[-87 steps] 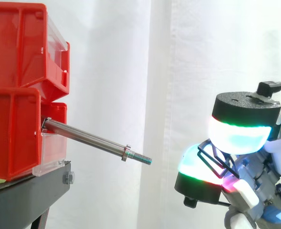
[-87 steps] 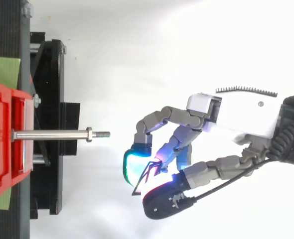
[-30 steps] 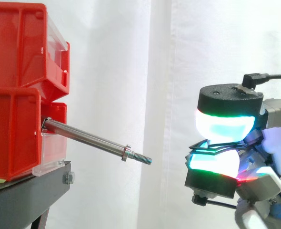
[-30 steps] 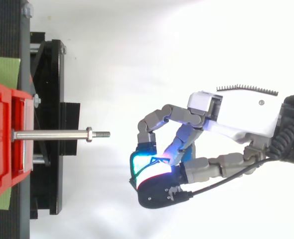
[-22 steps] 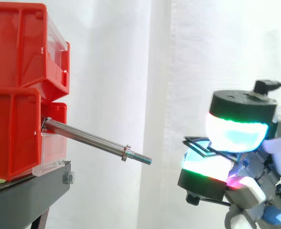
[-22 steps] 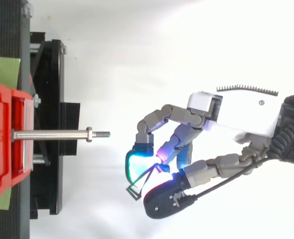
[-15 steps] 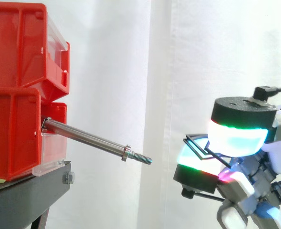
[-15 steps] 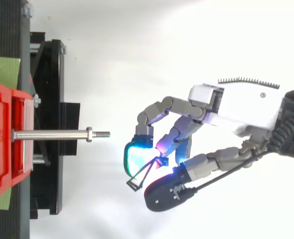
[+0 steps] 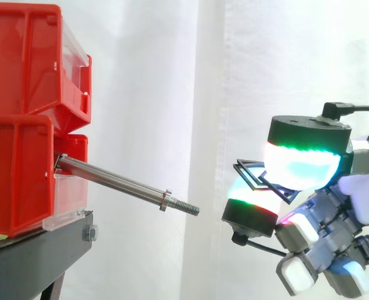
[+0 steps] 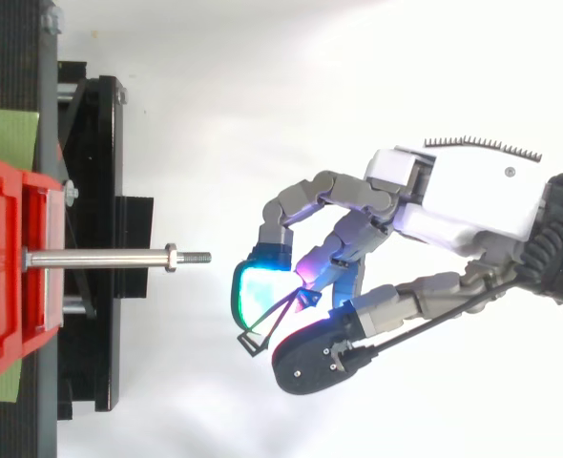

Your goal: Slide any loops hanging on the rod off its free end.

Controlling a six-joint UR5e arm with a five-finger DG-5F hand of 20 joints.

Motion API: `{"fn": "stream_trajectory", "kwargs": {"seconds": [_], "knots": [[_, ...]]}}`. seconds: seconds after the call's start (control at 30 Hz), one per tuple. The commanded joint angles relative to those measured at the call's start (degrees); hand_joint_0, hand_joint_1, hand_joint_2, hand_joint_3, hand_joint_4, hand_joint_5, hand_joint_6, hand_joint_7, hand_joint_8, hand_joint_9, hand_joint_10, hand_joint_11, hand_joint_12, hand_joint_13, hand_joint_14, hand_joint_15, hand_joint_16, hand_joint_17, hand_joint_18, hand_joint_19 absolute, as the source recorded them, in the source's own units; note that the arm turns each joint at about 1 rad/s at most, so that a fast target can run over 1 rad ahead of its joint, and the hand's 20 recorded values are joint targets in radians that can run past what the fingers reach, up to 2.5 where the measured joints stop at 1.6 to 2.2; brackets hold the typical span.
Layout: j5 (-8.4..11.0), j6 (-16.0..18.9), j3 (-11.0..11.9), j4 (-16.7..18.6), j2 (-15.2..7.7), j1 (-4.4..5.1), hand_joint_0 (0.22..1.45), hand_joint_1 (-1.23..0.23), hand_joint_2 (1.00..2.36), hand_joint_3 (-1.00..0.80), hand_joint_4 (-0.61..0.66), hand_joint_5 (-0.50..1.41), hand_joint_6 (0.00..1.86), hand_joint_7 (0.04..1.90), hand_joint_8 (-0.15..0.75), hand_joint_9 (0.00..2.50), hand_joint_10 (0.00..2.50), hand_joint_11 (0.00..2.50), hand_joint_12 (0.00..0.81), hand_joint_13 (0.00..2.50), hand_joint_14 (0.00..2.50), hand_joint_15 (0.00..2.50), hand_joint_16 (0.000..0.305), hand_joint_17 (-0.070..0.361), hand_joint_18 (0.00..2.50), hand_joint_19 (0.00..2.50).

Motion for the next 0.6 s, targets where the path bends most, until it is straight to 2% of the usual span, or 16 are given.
{"fn": "stream_trajectory", "kwargs": {"seconds": [0.0,0.57], "knots": [[0.29,0.03,0.00,-0.04,-0.04,0.09,0.76,-0.86,1.00,-0.50,0.09,-0.21,0.87,0.99,0.294,0.96,0.02,0.78,0.352,0.94,0.01,0.33,0.053,0.120,1.04,0.68],[1.26,0.47,0.00,-0.04,-0.04,0.35,0.70,-0.88,1.00,-0.50,0.12,-0.22,0.86,1.00,0.285,0.91,0.02,0.76,0.356,0.91,0.01,0.33,0.054,0.121,1.02,0.69]]}}
